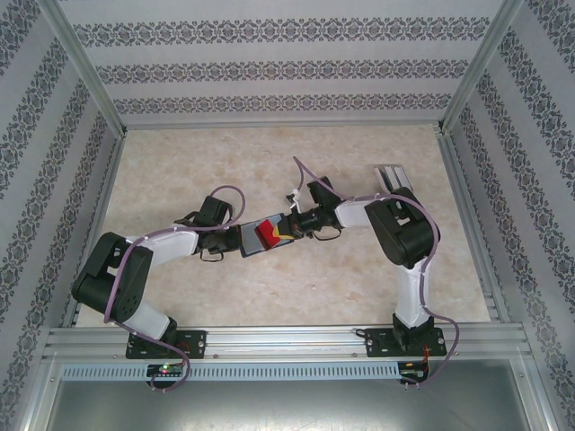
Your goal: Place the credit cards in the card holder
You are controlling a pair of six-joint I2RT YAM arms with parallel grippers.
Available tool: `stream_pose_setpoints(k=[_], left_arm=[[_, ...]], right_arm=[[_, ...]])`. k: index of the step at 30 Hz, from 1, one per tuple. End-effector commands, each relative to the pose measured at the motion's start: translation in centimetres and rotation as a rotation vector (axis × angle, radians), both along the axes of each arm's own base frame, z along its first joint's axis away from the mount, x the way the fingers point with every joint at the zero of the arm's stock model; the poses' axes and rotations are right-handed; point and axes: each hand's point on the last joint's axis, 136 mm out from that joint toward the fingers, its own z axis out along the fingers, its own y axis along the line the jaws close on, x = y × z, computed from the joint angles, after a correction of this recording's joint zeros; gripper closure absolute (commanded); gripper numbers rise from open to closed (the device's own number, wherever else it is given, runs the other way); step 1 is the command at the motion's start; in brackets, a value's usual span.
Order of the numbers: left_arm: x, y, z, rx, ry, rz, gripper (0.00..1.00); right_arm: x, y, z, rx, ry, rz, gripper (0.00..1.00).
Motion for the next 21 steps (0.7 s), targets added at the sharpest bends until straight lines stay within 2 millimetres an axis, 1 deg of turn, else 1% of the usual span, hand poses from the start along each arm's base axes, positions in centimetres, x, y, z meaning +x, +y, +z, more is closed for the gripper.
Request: stream_pose_setpoints(k=[1,6,14,18,21], left_arm=[[-1.0,1.3,-1.2,0.082,0.067,0.005,0.96],[-1.0,1.3,-1.4,0.08,0.075,0.008,0.96],[-0.9,1.2,-1.4,0.078,0.076,0.008,0.96],[-0.8,1.1,-1.4,0.075,0.076,0.002,0.96],[-0.7,1.0,-1.3,0.071,0.073,0.005,0.96]], right_arm=[[-0.2,0.2,0.1,0.038,0.01,0.049,1.0],[0.1,-0.6,-0.5,0.01,0.016,0.027,1.0],[0.9,-2.2,0.5,0.007,0.003,-0.012,1.0],[1.0,-2.3,0.4,-0.007,0.006,-0.004,1.0],[0.7,-1.7,0.0,-0.005,0.016,0.017,1.0]])
